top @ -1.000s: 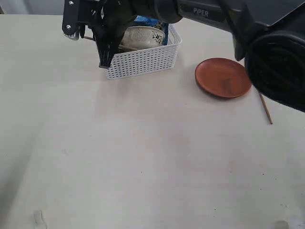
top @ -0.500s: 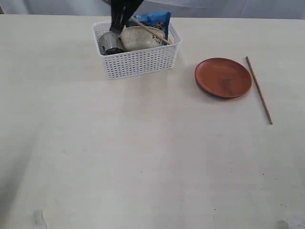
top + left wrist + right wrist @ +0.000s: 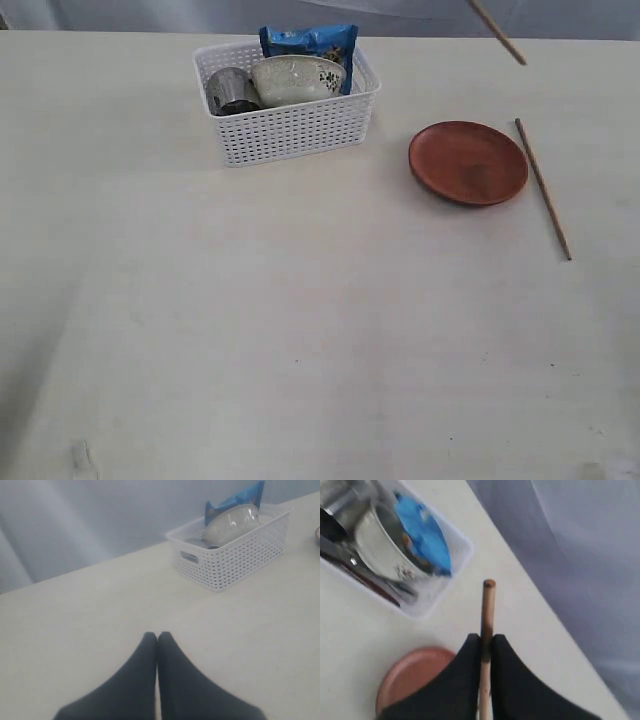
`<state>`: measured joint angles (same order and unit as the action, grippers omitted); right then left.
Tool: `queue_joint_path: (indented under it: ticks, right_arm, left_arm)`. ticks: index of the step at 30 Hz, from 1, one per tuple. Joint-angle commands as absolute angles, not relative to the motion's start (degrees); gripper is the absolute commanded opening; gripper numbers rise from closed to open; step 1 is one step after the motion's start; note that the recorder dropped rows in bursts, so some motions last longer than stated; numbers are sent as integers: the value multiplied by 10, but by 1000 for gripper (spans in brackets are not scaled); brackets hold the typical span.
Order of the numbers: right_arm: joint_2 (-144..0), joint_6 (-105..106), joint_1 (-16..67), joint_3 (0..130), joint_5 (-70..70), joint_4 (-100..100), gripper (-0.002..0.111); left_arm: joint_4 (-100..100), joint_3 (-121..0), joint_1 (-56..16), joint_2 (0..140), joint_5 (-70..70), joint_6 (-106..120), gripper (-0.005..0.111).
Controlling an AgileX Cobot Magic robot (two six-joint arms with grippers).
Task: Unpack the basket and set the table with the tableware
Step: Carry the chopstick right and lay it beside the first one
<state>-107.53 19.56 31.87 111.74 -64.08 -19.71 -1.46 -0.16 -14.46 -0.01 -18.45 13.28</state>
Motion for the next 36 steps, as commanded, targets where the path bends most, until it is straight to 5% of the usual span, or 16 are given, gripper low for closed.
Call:
queue_joint_path:
  ticks: [1,15,33,36]
  right_arm:
    - [-1070,141,253,1104,-692,-198,0]
    - [-1151,100,-7,937,-596,61,0]
    - [-1244,103,-19,938,-459,41,0]
    - [-1258,114,-19,938,-481,44,10]
  left_arm:
    - [-18,0,-148,0,-185,129,0]
    - [-18,0,-148,0,-185,129,0]
    - [-18,0,-148,0,-185,129,0]
    - [-18,0,-148,0,-185,129,0]
